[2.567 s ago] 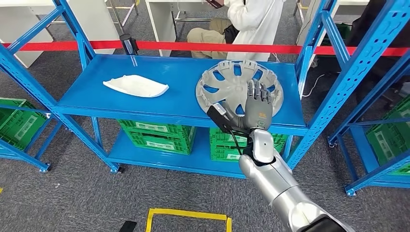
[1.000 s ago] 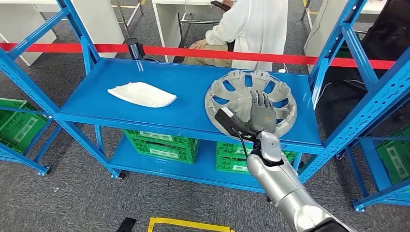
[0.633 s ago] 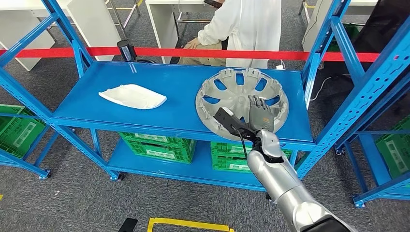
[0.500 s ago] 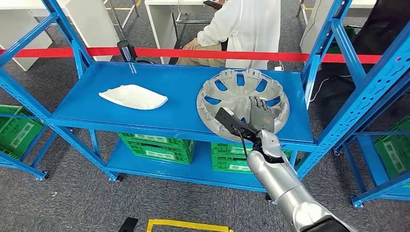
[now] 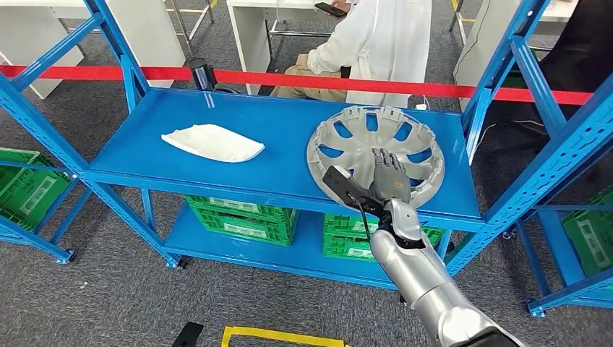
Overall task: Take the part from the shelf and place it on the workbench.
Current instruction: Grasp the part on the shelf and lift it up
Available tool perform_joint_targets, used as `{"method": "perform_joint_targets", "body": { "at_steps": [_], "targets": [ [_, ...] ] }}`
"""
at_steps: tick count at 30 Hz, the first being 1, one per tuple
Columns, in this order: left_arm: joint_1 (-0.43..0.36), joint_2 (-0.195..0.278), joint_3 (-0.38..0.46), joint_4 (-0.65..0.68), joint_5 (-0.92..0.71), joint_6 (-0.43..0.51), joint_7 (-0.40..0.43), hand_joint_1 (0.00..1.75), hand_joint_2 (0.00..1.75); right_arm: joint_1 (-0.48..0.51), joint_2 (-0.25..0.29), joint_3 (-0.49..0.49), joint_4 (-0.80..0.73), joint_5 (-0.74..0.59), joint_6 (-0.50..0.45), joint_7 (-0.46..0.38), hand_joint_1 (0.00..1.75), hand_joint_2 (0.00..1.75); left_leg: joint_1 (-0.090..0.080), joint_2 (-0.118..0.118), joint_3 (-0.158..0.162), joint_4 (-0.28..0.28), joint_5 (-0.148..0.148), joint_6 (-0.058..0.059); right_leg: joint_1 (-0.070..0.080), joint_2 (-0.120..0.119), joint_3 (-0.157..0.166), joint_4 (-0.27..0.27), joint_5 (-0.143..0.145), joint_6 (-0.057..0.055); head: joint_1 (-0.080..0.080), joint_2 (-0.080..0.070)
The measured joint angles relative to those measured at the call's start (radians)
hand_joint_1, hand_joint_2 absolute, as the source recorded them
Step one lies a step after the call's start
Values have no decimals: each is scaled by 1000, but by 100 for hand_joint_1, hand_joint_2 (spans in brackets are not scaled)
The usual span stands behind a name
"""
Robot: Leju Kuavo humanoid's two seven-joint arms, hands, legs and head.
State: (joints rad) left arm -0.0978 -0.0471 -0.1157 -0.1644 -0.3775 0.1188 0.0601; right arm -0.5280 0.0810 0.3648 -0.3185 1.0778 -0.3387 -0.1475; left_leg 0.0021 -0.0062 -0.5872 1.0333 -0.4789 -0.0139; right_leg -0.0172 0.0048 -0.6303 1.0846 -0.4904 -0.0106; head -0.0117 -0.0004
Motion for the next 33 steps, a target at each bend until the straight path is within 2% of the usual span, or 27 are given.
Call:
{"method": "perform_joint_targets", "body": {
  "at_steps": [3, 5, 6, 8, 9, 10, 11, 12, 13, 14, 15, 16, 19, 20, 22, 24, 25, 26, 27, 28, 29, 31, 33],
  "targets": [
    [-3, 0, 0, 0, -1, 0, 1, 0, 0, 0, 6, 0, 0, 1, 0, 0, 0, 0, -1, 0, -3, 2, -2, -14, 3, 3, 1, -10, 1, -17, -1, 0],
    [-4, 0, 0, 0, -1, 0, 1, 0, 0, -1, 10, 0, 0, 4, 1, 1, 0, 0, 1, 1, -15, 26, -20, -25, -1, 2, 2, -13, 4, -28, -4, 0],
    [-5, -1, 0, 0, -1, 0, 1, 0, 0, -2, 12, 0, 0, 5, 3, 2, 0, 0, 2, 2, -32, 64, -42, -31, -3, 2, 3, -15, 5, -31, -6, 0],
    [-6, -1, 0, 0, -1, 0, 1, 0, 0, 0, 15, 0, 1, 9, 8, 9, 0, 0, 5, 2, -88, 187, -101, -39, -4, 2, 4, -15, 5, -35, -9, 0],
    [-6, -2, 0, 1, -1, 0, 1, 0, 0, 1, 16, 0, 2, 10, 10, 13, 0, 0, 6, 2, -116, 243, -119, -41, -3, 2, 4, -15, 4, -35, -9, 0],
    [-5, -2, 0, 1, -1, 0, 1, 0, 0, 3, 16, 0, 3, 10, 12, 16, 0, 0, 6, 2, -132, 272, -120, -42, -3, 2, 4, -15, 4, -36, -9, 0],
    [-5, -2, 0, 1, -1, 0, 1, 0, 0, 4, 16, 0, 5, 10, 14, 19, 0, 0, 6, 2, -131, 263, -101, -40, -3, 2, 5, -15, 3, -36, -9, 0],
    [-5, -2, 0, 1, -1, 0, 2, 0, 0, 5, 16, 0, 7, 10, 16, 21, 0, 0, 6, 2, -111, 215, -68, -36, -3, 2, 6, -15, 2, -36, -9, 0],
    [-5, -1, 0, 1, -1, 0, 2, 0, 0, 5, 17, 0, 7, 9, 16, 24, 0, 0, 5, 2, -80, 144, -30, -30, -3, 3, 8, -16, 2, -35, -9, 0],
    [-5, -1, 0, 1, -1, 0, 2, 0, 0, 5, 18, 0, 8, 9, 16, 25, 0, 0, 2, 2, -48, 77, -6, -24, -2, 3, 9, -16, 1, -32, -9, 0],
    [-5, 0, 0, 1, -1, 1, 2, 0, 0, 5, 18, 0, 8, 9, 16, 26, 0, 0, -1, 2, -24, 27, 8, -19, -2, 4, 10, -17, 1, -28, -9, 0],
    [-5, 0, 0, 1, -1, 1, 2, 0, 0, 7, 19, 0, 9, 9, 17, 27, 0, 0, -3, 1, -11, 0, 11, -15, -1, 4, 9, -19, 2, -23, -9, 0],
    [-4, -1, 0, 2, -1, 1, 2, 0, 0, 12, 20, 0, 10, 9, 18, 28, 0, 0, -4, 1, -4, -19, 15, -3, -1, 3, 12, -28, 6, -3, -8, 0],
    [-3, -1, 0, 1, -1, 1, 2, 0, 0, 11, 20, 0, 10, 8, 18, 28, 0, 0, -1, 2, -1, -27, 20, 4, 0, 2, 8, -18, -2, 1, -7, 0],
    [-5, -1, 0, 1, -1, 1, 2, 0, 0, 11, 20, 0, 10, 8, 18, 28, 0, 0, 3, 4, 5, -37, 27, 14, 1, 0, -28, 62, -49, 6, -5, 0],
    [-5, -1, 0, 1, -1, 1, 2, 0, 0, 14, 20, 0, 12, 8, 19, 31, 0, 0, 2, 4, 3, -34, 25, 20, 2, 0, -90, 189, -104, 9, -3, 0],
    [-5, -1, 0, 1, -1, 1, 2, 0, 0, 17, 20, 0, 14, 7, 21, 34, 0, 0, 2, 4, 2, -30, 23, 21, 2, 0, -110, 228, -111, 11, -2, 0],
    [-4, -2, 0, 1, -2, 1, 2, 0, 0, 19, 20, 0, 15, 5, 22, 36, 0, 0, 2, 3, 1, -26, 21, 21, 1, 0, -114, 232, -100, 12, 0, 0],
    [-4, -3, 0, 1, -3, 1, 2, 0, 0, 19, 20, 0, 16, 3, 23, 38, 0, 0, 3, 2, 1, -22, 18, 19, 0, -1, -98, 197, -73, 13, 1, 0],
    [-4, -3, 0, 1, -6, 0, 3, 0, 0, 19, 19, 0, 17, 1, 23, 38, 0, 0, 4, 2, 0, -15, 14, 16, -1, -1, -67, 135, -39, 13, 2, 0],
    [-5, -3, 0, 1, -8, 0, 3, 0, 0, 18, 19, 0, 17, -1, 24, 37, 0, 0, 2, 1, -3, -6, 8, 10, -1, -2, -37, 75, -17, 12, 3, 0],
    [-8, -3, 0, 1, -12, -2, 3, 0, 0, 18, 20, 0, 18, -2, 25, 33, 0, 0, -1, 0, -10, 10, -1, -3, 0, -1, -5, 5, 1, 2, 4, 0],
    [-10, -3, 0, 0, -14, -2, 4, 0, 0, 19, 22, 0, 18, -4, 31, 33, 0, 0, -2, -1, -13, 12, -2, -12, 2, 2, -7, 0, 0, -12, 3, 0]
  ]
}}
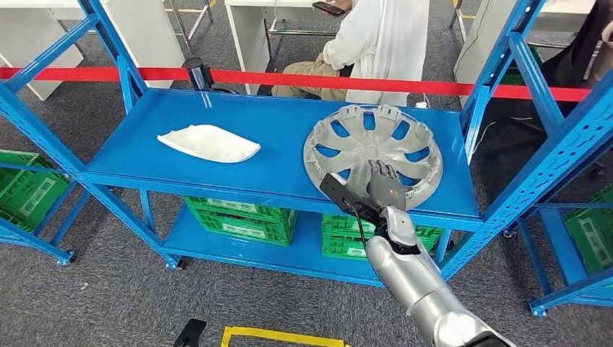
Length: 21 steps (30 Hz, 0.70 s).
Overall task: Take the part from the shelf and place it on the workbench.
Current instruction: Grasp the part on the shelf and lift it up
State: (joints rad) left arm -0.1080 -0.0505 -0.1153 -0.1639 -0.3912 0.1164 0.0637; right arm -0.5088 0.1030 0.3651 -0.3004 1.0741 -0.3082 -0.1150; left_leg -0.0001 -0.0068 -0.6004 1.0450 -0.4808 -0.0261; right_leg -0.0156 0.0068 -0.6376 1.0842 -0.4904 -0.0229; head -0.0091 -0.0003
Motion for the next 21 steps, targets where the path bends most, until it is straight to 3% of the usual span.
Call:
{"method": "perform_joint_targets", "body": {
  "at_steps": [2, 3, 6, 7, 8, 9, 12, 14, 17, 19, 21],
  "targets": [
    [-1, 0, 0, 0, 0, 0, 0, 0, 0, 0, 2, 0, 0, -1, 7, 1, 0, 0, 1, 1, -4, 9, -8, -9, -3, 0, 0, -4, 4, -11, -2, 0],
    [-2, 0, 0, 0, 0, 0, 0, 0, 0, -1, 3, 0, 0, -1, 10, 1, 0, 0, 3, 1, -15, 35, -26, -15, -6, 0, 1, -6, 5, -15, -4, 0],
    [-3, -1, 0, 0, 0, 0, 0, 0, 0, 0, 6, 0, 0, -1, 15, 1, 0, 0, 7, 2, -95, 209, -112, -29, -8, -1, 2, -7, 6, -21, -11, 0],
    [-2, -1, 0, 0, 0, 0, 0, 0, 0, 0, 6, 0, 1, -1, 17, 2, 0, 0, 8, 2, -117, 257, -126, -31, -8, -1, 2, -7, 6, -21, -11, 0],
    [-2, -1, 0, 0, 0, 0, 0, 0, 0, 0, 7, 0, 1, -1, 21, 4, 0, 0, 9, 2, -124, 270, -121, -31, -8, -1, 2, -7, 5, -21, -11, 0],
    [-2, -1, 0, 0, 0, 0, 1, 0, 0, 0, 7, 0, 1, -2, 27, 6, 0, 44, 9, 2, -112, 244, -98, -29, -8, 0, 3, -7, 5, -21, -11, 0],
    [-4, -1, 0, 0, 0, 1, 4, 0, 0, -3, 11, 0, 1, -9, 64, 11, 0, 175, 5, 2, -16, 45, -10, -16, -7, 1, 6, -8, 5, -17, -11, 0],
    [-5, -1, 0, 0, 0, 2, 6, 0, 0, -5, 12, 0, 2, -18, 109, 16, 0, 175, -1, 1, 11, -12, -1, -8, -7, 1, 4, -11, 8, -6, -10, 0],
    [-1, -2, 0, 1, -1, 6, 8, 0, 0, -9, 12, 0, 4, -33, 156, 27, 0, 175, 0, 2, 18, -28, 9, 9, -5, 1, 8, -21, 11, 14, -10, 0],
    [-1, -1, 0, 0, -1, 7, 8, 0, 0, -12, 11, 0, 5, -40, 166, 29, 0, 175, 6, 4, 26, -46, 19, 21, -2, -1, -14, 30, -23, 21, -6, 0],
    [-1, -2, 1, 1, -1, 7, 8, 0, 0, -13, 11, 0, 6, -42, 170, 29, 0, 175, 6, 5, 26, -48, 21, 27, -1, -2, -72, 152, -83, 23, -2, 0]
  ]
}}
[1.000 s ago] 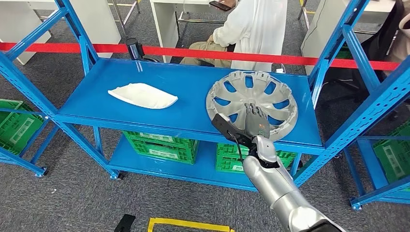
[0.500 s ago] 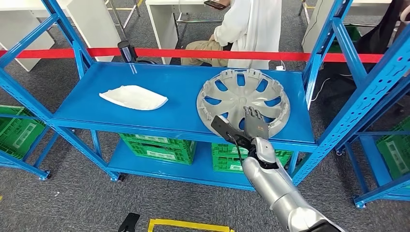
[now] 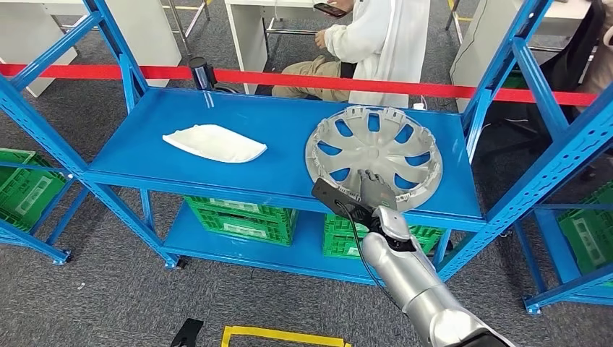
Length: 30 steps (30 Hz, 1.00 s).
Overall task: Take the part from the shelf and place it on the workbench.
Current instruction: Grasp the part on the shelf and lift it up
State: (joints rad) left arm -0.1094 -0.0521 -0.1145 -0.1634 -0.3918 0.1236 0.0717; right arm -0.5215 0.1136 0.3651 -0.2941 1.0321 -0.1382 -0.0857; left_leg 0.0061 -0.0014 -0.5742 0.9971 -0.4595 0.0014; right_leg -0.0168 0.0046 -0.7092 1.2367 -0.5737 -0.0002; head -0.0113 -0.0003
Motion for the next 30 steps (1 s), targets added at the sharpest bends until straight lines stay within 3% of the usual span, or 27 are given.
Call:
{"method": "perform_joint_targets", "body": {
  "at_steps": [1, 2, 3, 5, 7, 11, 12, 14, 15, 17, 18, 19, 21, 23, 27, 28, 30],
  "targets": [
    [1, 0, 0, 0, 0, 0, 0, 0, 0, 0, 0, 0, 1, 0, 1, 0, 0, 175, 0, 0, -1, 3, -1, 2, 0, 0, -26, 53, -17, 1, 1, 0],
    [2, -1, 0, 0, 0, 0, 0, 0, 0, 1, -1, 0, 3, 0, 1, 1, 0, 175, -1, 0, -2, 6, -3, 3, 0, 0, -37, 77, -17, 1, 2, 0],
    [3, -2, 0, 0, 0, 0, -1, 0, 0, 1, -2, 0, 4, 0, 0, 2, 0, 175, 0, -1, -3, 10, -6, 2, 0, 0, -30, 61, 1, 1, 3, 0],
    [4, -2, 0, 0, 1, 0, -3, 0, 0, 0, -3, 0, 5, 0, 0, 3, 0, 175, 1, -3, -4, 21, -13, -5, -1, -1, 30, -57, 58, -2, 5, 0],
    [3, -2, 0, 0, 1, 0, -8, 0, 0, -2, -2, 0, 5, 0, -1, 2, 0, 175, -2, -4, -8, 36, -23, -17, 1, -1, 76, -150, 86, -10, 5, 0],
    [3, -1, 0, 0, 1, -2, -12, 0, 0, -8, -2, 1, 5, -1, -4, 5, 0, 175, -3, -5, -10, 40, -29, -35, 4, 0, 81, -164, 88, -33, 3, 0],
    [3, -1, 0, 0, 1, -2, -12, 0, 0, -10, -2, 0, 5, -1, -6, 6, 0, 175, -2, -4, -17, 55, -40, -41, 1, 0, 82, -166, 90, -38, 1, 0],
    [2, -1, 0, 0, 0, -2, -12, 0, 0, -12, -2, 0, 5, -5, -8, 6, 0, 175, 1, -3, -57, 144, -91, -51, -2, 0, 83, -168, 92, -45, -4, 0],
    [2, -1, 0, 0, 0, -3, -12, 0, 0, -12, -2, 0, 5, -8, -8, 6, 8, 175, 3, -3, -88, 210, -120, -55, -2, 0, 82, -168, 92, -47, -7, 0],
    [3, -1, 0, 1, -1, -4, -11, 0, 0, -12, -3, 0, 5, -14, -8, 7, 95, 175, 4, -3, -132, 301, -147, -58, -1, 0, 82, -168, 92, -47, -7, 0],
    [4, -1, 0, 1, -2, -5, -11, 0, 0, -12, -3, 0, 5, -18, -9, 8, 139, 175, 4, -3, -132, 298, -134, -57, -1, 0, 83, -168, 92, -47, -7, 0],
    [4, -1, 0, 1, -3, -5, -11, 0, 0, -12, -4, -1, 5, -23, -9, 9, 175, 175, 4, -3, -112, 256, -105, -54, -1, 0, 84, -168, 92, -47, -7, 0],
    [2, -1, 0, 0, -7, -5, -10, 0, 0, -12, -4, -2, 5, -34, -9, 12, 175, 175, 1, -3, -45, 119, -45, -45, 0, 1, 86, -169, 92, -44, -7, 0],
    [0, -1, 0, 0, -10, -5, -10, 0, 0, -11, -6, -5, 5, -41, -11, 13, 175, 175, -4, -3, -6, 38, -23, -36, 1, 0, 84, -171, 94, -33, -7, 0],
    [1, -1, 0, 0, -12, -5, -9, 0, 0, -10, -11, -10, 5, -46, -14, 13, 175, 175, -3, -1, -1, 16, -12, -13, 1, 0, 82, -172, 93, -8, -6, 0],
    [-1, -1, 0, -1, -14, -5, -9, 0, 0, -10, -13, -11, 5, -47, -15, 13, 175, 175, -1, 0, 1, 9, -7, -7, 1, 0, 71, -147, 76, -4, -4, 0],
    [-3, -1, 1, -1, -17, -5, -9, 0, 0, -7, -18, -12, 5, -50, -17, 13, 175, 175, 0, 1, 2, 5, -4, 1, 2, 0, 23, -45, 20, 0, -2, 0]
  ]
}}
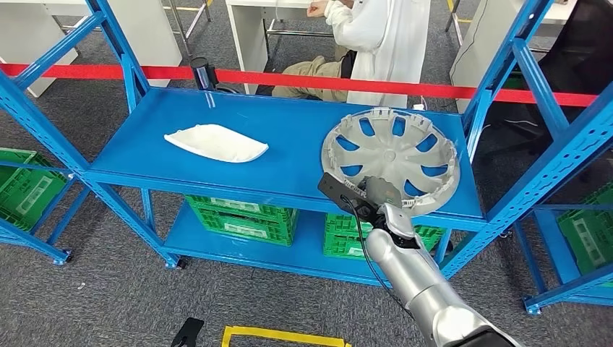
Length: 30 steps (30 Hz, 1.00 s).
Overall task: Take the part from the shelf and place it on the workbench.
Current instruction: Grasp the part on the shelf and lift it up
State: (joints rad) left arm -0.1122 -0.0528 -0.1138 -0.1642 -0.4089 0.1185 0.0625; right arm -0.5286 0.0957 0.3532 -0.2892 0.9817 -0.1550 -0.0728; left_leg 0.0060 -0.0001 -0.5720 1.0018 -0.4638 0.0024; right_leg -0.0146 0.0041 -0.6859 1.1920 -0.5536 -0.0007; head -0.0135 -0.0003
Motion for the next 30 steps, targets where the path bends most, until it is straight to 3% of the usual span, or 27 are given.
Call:
{"method": "perform_joint_targets", "body": {
  "at_steps": [2, 3, 5, 7, 8, 12, 14, 16, 17, 18, 19, 21, 23, 27, 28, 30],
  "targets": [
    [0, -1, 0, 0, -1, -1, 0, 0, 0, 5, -5, -2, 0, -2, -2, -1, 175, 175, -1, 0, -1, 2, -1, 3, 0, 0, -45, 96, -32, 3, 1, 0],
    [0, -1, 0, 0, -2, -2, 0, 0, 0, 7, -7, -3, 0, -3, -2, -2, 175, 175, -1, 0, -1, 4, -3, 3, -1, 0, -48, 101, -24, 3, 2, 0],
    [0, -1, 0, 0, -3, -2, 0, 0, 0, 6, -10, -5, 0, -6, -3, -4, 175, 175, 1, -2, -1, 13, -8, -1, -3, -1, -5, 16, 32, 4, 4, 0],
    [-1, -1, 0, 0, -3, -3, 0, 0, 0, 5, -11, -5, 0, -8, -3, -7, 175, 175, -1, -4, -5, 28, -18, -12, -3, -1, 47, -87, 67, -2, 5, 0],
    [-1, -1, 0, 0, -4, -3, 0, 0, 0, 4, -11, -5, 0, -9, -3, -8, 175, 175, -2, -6, -7, 33, -22, -17, -1, -1, 59, -113, 70, -7, 5, 0],
    [-1, 0, 0, 0, -4, -3, 1, 0, 0, 1, -10, -6, -1, -11, -7, -8, 175, 175, 0, -7, -11, 39, -30, -38, 0, -1, 62, -126, 72, -31, 3, 0],
    [-1, 0, 0, 0, -4, -3, 1, 0, 0, -1, -10, -9, -1, -17, -10, -12, 175, 175, 2, -5, -40, 105, -72, -49, -5, -2, 64, -131, 76, -40, -1, 0],
    [0, 0, 0, 0, -5, -3, 1, 0, 0, -1, -10, -14, -1, -26, -12, -19, 175, 175, 5, -5, -100, 238, -134, -57, -6, -2, 64, -133, 77, -42, -4, 0],
    [1, 0, 0, 1, -5, -3, 1, 0, 0, -1, -10, -16, -1, -30, -12, -22, 175, 175, 6, -4, -125, 291, -151, -59, -6, -1, 64, -133, 77, -43, -5, 0],
    [2, 0, 0, 1, -5, -3, 1, 0, 0, -1, -10, -19, -1, -33, -12, -24, 175, 175, 6, -4, -135, 310, -149, -60, -6, -1, 65, -132, 77, -42, -5, 0],
    [3, 0, 0, 1, -5, -3, 1, 0, 0, -1, -10, -21, -1, -35, -12, -25, 175, 175, 7, -4, -125, 289, -127, -59, -6, -1, 65, -132, 77, -42, -4, 0],
    [2, 1, 0, 1, -5, -3, 1, 0, 0, -1, -10, -25, -1, -38, -13, -25, 175, 175, 7, -4, -60, 152, -60, -55, -8, 0, 67, -133, 77, -39, -5, 0],
    [1, 1, 0, 1, -5, -2, 1, 0, 0, -1, -10, -28, -2, -40, -14, -25, 175, 175, 3, -5, -7, 42, -25, -47, -7, 1, 66, -134, 79, -28, -4, 0],
    [2, 0, 0, 0, -6, -2, 1, 0, 0, 1, -11, -35, -2, -41, -15, -25, 175, 175, 0, -4, 1, 14, -13, -18, -6, 2, 63, -139, 83, -2, -3, 0],
    [2, 1, 0, 0, -6, -2, 1, 0, 0, 1, -11, -36, -2, -41, -15, -25, 175, 175, 2, -3, 2, 8, -9, -10, -6, 1, 55, -122, 70, 2, -2, 0],
    [1, 1, 1, 0, -6, -2, 1, 0, 0, 3, -12, -39, -2, -41, -15, -25, 175, 175, 2, 1, 3, 3, -5, 0, -4, 0, 10, -21, 12, 4, 1, 0]
  ]
}}
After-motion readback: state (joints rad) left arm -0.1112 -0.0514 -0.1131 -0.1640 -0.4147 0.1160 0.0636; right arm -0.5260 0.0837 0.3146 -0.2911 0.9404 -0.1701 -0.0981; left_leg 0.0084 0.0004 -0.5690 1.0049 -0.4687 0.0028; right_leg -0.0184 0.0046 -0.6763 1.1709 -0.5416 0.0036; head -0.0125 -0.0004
